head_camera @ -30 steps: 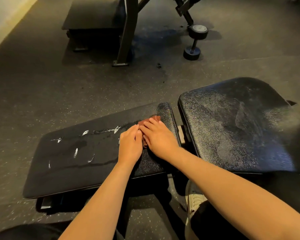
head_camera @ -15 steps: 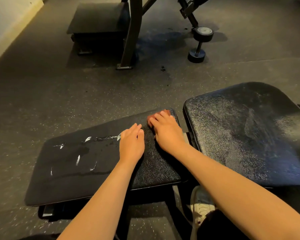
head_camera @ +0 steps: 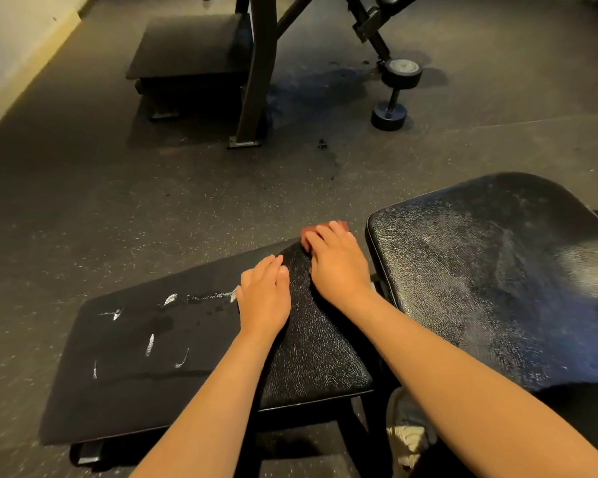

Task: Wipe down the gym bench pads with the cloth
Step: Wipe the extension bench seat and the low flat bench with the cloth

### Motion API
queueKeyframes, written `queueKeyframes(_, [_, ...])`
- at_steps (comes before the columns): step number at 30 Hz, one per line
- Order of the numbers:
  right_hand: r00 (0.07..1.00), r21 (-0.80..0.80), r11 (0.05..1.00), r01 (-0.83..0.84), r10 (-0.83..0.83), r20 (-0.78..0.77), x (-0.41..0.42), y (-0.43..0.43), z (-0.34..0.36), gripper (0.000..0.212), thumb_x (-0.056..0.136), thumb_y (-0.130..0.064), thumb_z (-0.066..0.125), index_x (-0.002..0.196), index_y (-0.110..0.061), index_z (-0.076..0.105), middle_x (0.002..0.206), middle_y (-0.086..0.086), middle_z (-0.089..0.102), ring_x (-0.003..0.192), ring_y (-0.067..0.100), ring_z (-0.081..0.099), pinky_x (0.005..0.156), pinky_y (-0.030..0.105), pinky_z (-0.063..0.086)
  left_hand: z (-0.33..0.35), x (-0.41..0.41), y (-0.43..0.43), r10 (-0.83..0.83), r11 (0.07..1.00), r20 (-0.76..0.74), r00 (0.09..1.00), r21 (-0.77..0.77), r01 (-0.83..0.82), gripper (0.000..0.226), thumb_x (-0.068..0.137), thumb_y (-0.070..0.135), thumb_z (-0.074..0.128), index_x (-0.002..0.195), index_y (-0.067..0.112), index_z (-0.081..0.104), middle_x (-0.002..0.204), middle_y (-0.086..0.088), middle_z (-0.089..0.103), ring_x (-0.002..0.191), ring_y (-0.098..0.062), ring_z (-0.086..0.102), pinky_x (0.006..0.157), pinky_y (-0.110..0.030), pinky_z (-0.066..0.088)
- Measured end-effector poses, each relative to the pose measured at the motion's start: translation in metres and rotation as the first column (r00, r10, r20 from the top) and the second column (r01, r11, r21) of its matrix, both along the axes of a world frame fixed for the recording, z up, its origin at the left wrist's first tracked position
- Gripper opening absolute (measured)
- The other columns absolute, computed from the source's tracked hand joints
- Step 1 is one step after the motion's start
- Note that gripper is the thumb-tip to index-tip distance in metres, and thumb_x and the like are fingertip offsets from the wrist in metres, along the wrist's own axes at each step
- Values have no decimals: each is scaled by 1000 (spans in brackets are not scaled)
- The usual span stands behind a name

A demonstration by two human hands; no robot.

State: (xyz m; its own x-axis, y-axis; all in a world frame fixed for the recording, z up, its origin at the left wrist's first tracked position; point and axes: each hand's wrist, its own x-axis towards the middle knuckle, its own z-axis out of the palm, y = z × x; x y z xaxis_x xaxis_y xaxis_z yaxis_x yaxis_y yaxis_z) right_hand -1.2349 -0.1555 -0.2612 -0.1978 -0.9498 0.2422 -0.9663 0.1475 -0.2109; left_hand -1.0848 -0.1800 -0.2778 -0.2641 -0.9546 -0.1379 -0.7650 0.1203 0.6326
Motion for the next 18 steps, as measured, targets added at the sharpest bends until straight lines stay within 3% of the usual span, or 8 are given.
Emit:
queueKeyframes(3, [997,43,996,80,-80,3,5,-6,0,32,90,-18,52,121,-19,60,125,-1,58,126,27,42,108,44,34,-2,2,1,15,1000,-52,999,3,-15,45,107,34,30,146,27,51,153,8,46,140,-20,37,117,-45,29])
queueKeyframes(7, [980,106,981,-161,147,135,25,-21,0,38,90,-12,53,125,-18,66,132,-2,62,127,22,44,113,37,26,-2,6,-1,95,995,-216,972,49,-86,46,104,35,27,136,33,61,136,7,62,127,-19,53,106,-46,43])
queueKeyframes(10, [956,104,953,-285,274,110,24,-14,-4,38,92,-15,51,127,-20,65,131,-3,63,126,21,46,111,37,30,-1,5,0,59,998,-228,972,2,-61,52,98,42,22,132,35,60,126,12,66,117,-17,58,98,-45,48])
queueKeyframes(12, [967,89,967,-239,229,107,13,-6,-4,35,93,-17,51,124,-22,66,128,-5,63,126,20,46,106,38,34,1,1,5,7,999,-168,986,-39,-14,46,101,34,28,133,29,60,127,7,66,118,-20,58,97,-46,47])
queueKeyframes(15, [990,17,997,-71,68,123,6,13,-2,28,89,-16,58,115,-21,67,123,-3,63,128,24,46,110,45,34,-2,-4,18,-52,994,-49,997,-99,47,40,107,26,37,142,20,56,146,1,55,134,-24,46,111,-42,37])
queueKeyframes(18, [991,-2,1000,-1,1,134,18,38,-10,33,88,-15,61,121,-16,67,127,3,64,132,29,48,116,48,31,-5,-6,31,-99,985,-50,994,-148,91,38,107,22,42,140,16,59,147,-3,55,134,-25,46,112,-40,34])
